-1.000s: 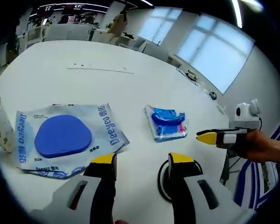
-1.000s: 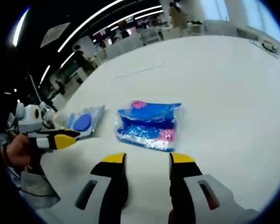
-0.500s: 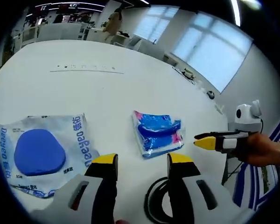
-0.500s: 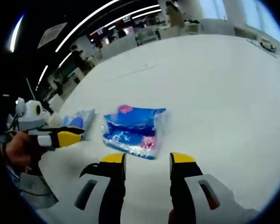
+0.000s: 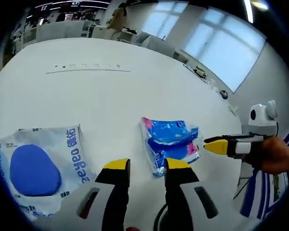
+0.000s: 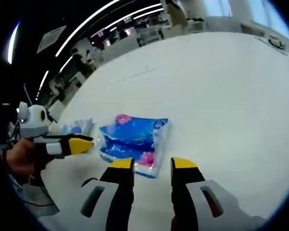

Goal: Arrange the tabletop items into an orderly group along one side of the table until the central work area is clear of visible clutter.

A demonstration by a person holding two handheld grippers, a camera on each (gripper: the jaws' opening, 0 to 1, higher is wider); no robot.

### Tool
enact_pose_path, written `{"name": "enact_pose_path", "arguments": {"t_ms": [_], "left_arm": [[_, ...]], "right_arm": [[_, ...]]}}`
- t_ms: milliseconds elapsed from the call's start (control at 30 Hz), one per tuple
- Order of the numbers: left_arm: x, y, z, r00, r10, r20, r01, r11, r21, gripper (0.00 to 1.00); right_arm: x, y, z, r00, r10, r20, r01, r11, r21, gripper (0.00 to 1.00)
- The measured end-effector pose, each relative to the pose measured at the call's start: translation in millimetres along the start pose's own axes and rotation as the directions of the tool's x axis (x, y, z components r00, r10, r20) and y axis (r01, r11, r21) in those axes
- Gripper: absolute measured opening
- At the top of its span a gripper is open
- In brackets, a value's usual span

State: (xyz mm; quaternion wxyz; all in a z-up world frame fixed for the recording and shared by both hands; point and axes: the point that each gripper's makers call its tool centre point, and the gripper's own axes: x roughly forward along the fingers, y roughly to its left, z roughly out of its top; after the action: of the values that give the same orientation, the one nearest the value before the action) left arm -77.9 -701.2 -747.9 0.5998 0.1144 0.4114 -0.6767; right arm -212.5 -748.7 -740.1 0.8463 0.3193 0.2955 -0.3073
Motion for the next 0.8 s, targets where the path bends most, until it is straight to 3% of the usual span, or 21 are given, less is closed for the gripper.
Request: {"name": "enact_pose_path", "arguments": {"t_ms": [200, 300, 400, 533, 800], "left_arm": [[9.0, -4.6, 0.0, 1.000, 0.007, -0.017, -0.007, 1.000, 0.007, 0.20], [11.9, -6.0, -2.0, 1.000, 0.013, -0.028, -0.013, 1.000, 0.015, 0.13], [14.1, -12.5, -4.6, 0.999, 0.005, -0.041, -0.002, 0.997, 0.075, 0.01], [14.8, -12.9, -3.4, 0.999, 0.008, -0.040, -0.006, 0.998, 0.064, 0.00], [9.1, -6.9, 1.5, 1.000, 0.006, -0.028, -0.004, 0.998, 0.060, 0.00]], "right_arm": [[5.1, -3.1, -1.5, 1.000, -0.004, -0.005, 0.005, 1.000, 0.011, 0.20], [6.8, -3.4, -1.5, 1.000, -0.004, -0.009, 0.004, 1.000, 0.007, 0.17], [9.7, -3.4, -1.3, 1.000, 0.000, -0.010, 0.000, 1.000, -0.015, 0.12], [13.5, -4.3, -2.8, 1.000, 0.003, -0.006, -0.003, 1.000, -0.021, 0.04], [18.3, 0.0, 0.4, 1.000, 0.021, 0.004, -0.021, 1.000, -0.018, 0.01]]}}
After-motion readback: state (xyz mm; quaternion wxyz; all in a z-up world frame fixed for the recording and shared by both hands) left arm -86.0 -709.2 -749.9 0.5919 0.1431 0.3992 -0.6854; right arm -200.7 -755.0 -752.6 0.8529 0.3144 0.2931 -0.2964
